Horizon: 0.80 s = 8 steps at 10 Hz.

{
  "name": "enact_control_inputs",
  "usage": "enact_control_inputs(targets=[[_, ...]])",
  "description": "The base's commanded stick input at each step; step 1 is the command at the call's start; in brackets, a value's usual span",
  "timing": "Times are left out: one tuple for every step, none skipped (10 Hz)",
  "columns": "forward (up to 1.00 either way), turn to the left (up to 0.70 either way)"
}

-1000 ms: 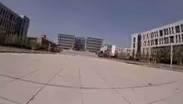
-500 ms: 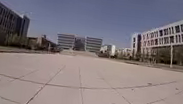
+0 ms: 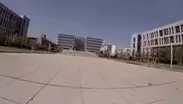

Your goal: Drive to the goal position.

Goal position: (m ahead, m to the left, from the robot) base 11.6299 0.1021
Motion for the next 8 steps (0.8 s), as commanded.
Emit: enact_control_inputs(targets=[[0.04, 0.00], [0.04, 0.00], [0.04, 0.00], [0.04, 0.00], [0.04, 0.00], [0.04, 0.00], [0.04, 0.00], [0.04, 0.00]])
